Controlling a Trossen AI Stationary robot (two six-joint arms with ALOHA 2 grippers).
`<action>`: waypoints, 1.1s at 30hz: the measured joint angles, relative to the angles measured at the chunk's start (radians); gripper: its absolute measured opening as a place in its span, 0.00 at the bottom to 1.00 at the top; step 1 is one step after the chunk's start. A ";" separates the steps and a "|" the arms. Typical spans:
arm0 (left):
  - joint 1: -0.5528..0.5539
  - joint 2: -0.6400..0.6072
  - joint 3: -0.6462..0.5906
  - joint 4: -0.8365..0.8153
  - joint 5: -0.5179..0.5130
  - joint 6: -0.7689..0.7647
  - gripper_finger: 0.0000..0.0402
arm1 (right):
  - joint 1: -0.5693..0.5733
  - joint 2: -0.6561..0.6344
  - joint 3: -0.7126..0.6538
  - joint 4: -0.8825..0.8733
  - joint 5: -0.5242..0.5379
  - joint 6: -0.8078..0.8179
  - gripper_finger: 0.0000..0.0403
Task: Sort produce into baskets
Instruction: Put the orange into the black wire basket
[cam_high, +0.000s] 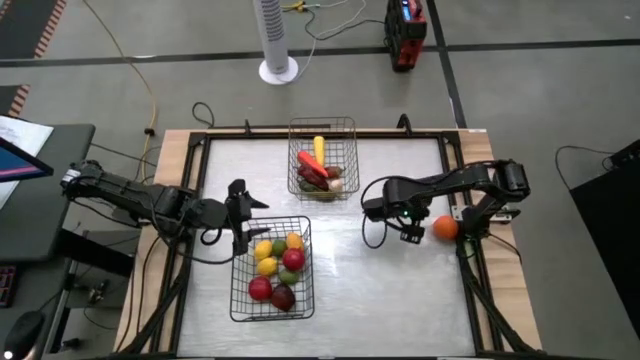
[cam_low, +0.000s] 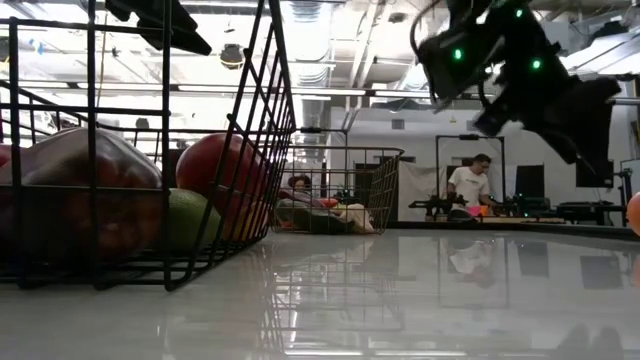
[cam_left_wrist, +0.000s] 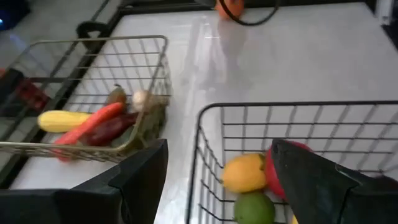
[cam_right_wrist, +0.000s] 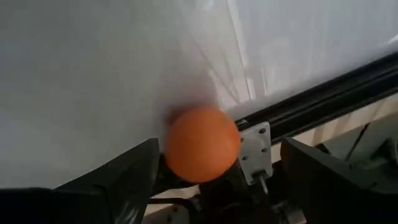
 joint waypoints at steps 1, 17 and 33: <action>-0.001 0.000 0.000 0.001 -0.014 0.000 0.68 | -0.009 0.000 -0.010 0.005 0.000 -0.007 0.89; -0.002 0.000 0.000 -0.004 -0.093 -0.006 0.68 | -0.072 0.097 -0.153 0.008 -0.048 -0.096 0.92; -0.002 0.000 0.000 -0.057 -0.071 -0.031 0.68 | -0.109 0.111 -0.368 0.081 -0.105 -0.077 0.97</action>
